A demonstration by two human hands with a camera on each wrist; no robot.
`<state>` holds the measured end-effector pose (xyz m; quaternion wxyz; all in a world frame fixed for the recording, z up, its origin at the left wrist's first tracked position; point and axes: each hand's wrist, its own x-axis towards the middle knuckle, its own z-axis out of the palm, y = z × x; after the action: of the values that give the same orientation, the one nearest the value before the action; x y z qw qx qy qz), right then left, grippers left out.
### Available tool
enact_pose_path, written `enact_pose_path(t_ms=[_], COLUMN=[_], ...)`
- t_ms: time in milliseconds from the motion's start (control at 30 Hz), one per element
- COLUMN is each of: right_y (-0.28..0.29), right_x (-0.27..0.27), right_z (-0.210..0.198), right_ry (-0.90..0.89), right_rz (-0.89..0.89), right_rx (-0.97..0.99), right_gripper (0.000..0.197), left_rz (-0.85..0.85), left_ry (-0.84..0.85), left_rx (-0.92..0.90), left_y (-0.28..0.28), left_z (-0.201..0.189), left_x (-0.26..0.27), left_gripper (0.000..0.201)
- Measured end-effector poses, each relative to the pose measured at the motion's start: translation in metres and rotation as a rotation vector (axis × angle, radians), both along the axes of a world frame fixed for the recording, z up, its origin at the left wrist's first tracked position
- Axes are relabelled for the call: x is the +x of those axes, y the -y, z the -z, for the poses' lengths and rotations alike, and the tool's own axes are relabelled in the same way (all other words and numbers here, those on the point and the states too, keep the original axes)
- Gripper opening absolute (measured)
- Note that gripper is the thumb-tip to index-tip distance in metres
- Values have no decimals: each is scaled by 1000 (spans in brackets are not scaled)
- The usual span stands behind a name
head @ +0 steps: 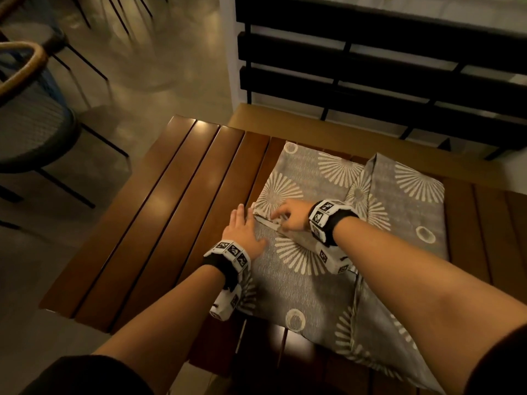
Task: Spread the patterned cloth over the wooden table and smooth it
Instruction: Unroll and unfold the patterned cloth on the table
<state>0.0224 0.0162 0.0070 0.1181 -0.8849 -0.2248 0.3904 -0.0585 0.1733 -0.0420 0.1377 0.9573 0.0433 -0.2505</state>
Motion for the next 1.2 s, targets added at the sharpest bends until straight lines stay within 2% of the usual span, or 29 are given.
enact_pose_path(t_ms=[100, 200, 233, 300, 367, 433, 467, 533, 633, 700, 767, 833, 900, 967, 1033, 1067, 1133, 1200], right_y=[14, 48, 63, 94, 125, 151, 161, 174, 191, 197, 203, 206, 208, 216, 227, 236, 251, 270], right_x=[-3, 2, 3, 5, 3, 1, 2, 4, 9, 13, 15, 16, 12, 8, 5, 3, -3, -10], right_z=[-1, -6, -7, -8, -4, -1, -2, -5, -3, -1, 0, 1, -2, -6, -13, -16, -29, -40], right_ry=[23, 99, 132, 218, 301, 324, 339, 394, 436, 490, 565, 605, 555, 550, 486, 489, 477, 498], right_rz=[111, 204, 167, 14, -155, -292, -318, -341, -365, -422, -540, -668, -704, -689, -593, -550, -494, -425], right_rx=[66, 36, -21, -158, -287, -400, -441, -460, -454, -469, -503, -534, -565, -610, -619, -561, -541, -536], right_gripper=[39, 37, 36, 36, 51, 78, 83, 74, 70, 69, 57, 43, 38, 38, 49, 51, 32, 29], left_rz=[-88, 51, 145, 306, 328, 250, 206, 146, 31, 52, 17, -76, -170, -231, -176, -117, -31, 47], left_ry=[124, 321, 301, 75, -131, -193, -203, -237, -281, -282, -287, -278, -277, -307, -333, -333, -327, -303], left_rx=[0, -101, -157, -251, -301, -299, -282, -243, -297, -316, -366, -473, -573, -644, -708, -732, -783, -816], left_y=[13, 40, 55, 90, 125, 157, 171, 195, 226, 239, 245, 247, 247, 246, 248, 250, 260, 278], left_z=[-17, -36, -40, -43, -39, -37, -35, -33, -21, -12, -14, -19, -23, -26, -30, -31, -36, -47], left_x=[0, -10, -17, -38, -57, -69, -73, -82, -100, -108, -112, -114, -116, -116, -114, -113, -110, -105], left_gripper=[91, 66, 52, 35, 40, 65, 79, 91, 84, 64, 38, 25, 28, 46, 66, 70, 64, 55])
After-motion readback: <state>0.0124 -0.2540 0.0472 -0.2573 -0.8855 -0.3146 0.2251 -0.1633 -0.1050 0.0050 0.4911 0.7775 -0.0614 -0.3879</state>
